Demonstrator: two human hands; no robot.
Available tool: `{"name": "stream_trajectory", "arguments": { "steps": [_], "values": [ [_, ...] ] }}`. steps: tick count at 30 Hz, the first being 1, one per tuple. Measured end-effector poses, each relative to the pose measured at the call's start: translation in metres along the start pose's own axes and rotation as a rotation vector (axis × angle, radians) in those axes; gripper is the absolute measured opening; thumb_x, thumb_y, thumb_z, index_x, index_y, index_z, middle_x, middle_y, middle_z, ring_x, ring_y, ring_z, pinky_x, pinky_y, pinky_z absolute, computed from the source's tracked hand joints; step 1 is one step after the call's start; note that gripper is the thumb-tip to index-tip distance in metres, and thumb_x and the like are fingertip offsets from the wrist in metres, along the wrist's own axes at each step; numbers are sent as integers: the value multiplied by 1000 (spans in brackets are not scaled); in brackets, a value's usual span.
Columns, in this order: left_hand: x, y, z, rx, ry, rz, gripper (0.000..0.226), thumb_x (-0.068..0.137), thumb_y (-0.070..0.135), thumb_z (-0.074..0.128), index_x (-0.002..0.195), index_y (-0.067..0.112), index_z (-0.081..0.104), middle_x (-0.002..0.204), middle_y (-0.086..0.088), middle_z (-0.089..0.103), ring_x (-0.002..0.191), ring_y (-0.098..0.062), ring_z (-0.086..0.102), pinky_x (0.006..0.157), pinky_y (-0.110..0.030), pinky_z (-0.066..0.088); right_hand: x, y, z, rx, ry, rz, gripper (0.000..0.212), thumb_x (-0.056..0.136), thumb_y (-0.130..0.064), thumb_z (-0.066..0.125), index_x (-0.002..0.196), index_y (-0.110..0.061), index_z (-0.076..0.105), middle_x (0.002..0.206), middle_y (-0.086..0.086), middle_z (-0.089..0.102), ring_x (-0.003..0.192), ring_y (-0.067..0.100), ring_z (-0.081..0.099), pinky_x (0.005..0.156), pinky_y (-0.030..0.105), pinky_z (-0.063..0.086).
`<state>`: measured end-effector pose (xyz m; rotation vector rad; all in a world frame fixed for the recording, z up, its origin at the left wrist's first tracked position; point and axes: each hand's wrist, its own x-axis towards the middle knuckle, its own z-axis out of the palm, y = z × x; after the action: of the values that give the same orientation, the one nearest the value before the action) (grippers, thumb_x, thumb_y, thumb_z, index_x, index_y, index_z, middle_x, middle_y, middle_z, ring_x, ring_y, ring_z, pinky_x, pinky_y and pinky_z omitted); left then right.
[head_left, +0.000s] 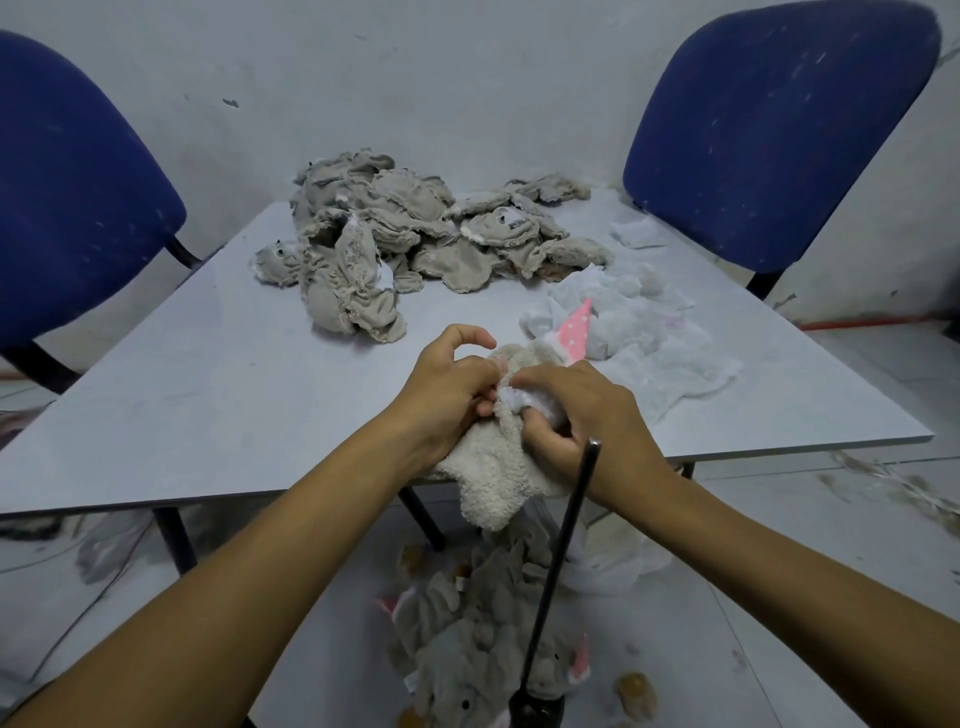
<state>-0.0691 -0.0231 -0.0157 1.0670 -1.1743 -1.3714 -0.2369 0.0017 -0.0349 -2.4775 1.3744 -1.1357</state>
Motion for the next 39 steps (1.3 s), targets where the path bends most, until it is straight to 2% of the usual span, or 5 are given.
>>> {"name": "stream_trajectory", "arguments": {
  "steps": [13, 18, 25, 29, 39],
  "values": [
    [-7, 3, 2, -11, -47, 45, 17, 96, -2, 54, 93, 14, 51, 56, 1, 47, 45, -12, 41, 45, -23, 40, 7, 4, 5, 51, 85, 92, 20, 90, -29, 69, 109, -23, 75, 91, -3, 44, 76, 7, 44, 64, 17, 39],
    [-8, 0, 7, -2, -36, 51, 16, 95, -3, 54, 91, 12, 53, 53, 3, 48, 43, -11, 42, 44, -22, 40, 10, -1, 8, 28, 196, 96, 18, 81, -23, 71, 96, -23, 61, 84, -5, 48, 67, 14, 47, 53, 33, 44],
    [-9, -2, 9, -23, 73, 106, 20, 93, -7, 54, 85, 11, 54, 54, -1, 49, 42, -12, 42, 43, -22, 40, 2, 4, 8, -95, -29, -75, 32, 96, -34, 44, 101, -15, 71, 113, 6, 48, 100, 22, 45, 73, 40, 48],
    [-10, -2, 12, 47, 96, 150, 20, 94, -5, 56, 85, 12, 54, 52, 0, 49, 41, -12, 43, 42, -21, 40, 1, 4, -3, 202, 58, 64, 23, 91, -22, 68, 112, -21, 59, 103, -9, 57, 84, 0, 54, 74, 8, 39],
    [-9, -7, 13, 145, 184, 192, 21, 88, -7, 60, 81, 13, 56, 49, 5, 49, 41, -12, 38, 43, -23, 34, 2, 1, -12, 168, -204, 46, 35, 89, -22, 46, 124, -20, 46, 113, -2, 58, 100, 18, 48, 77, 18, 38]
  ]
}}
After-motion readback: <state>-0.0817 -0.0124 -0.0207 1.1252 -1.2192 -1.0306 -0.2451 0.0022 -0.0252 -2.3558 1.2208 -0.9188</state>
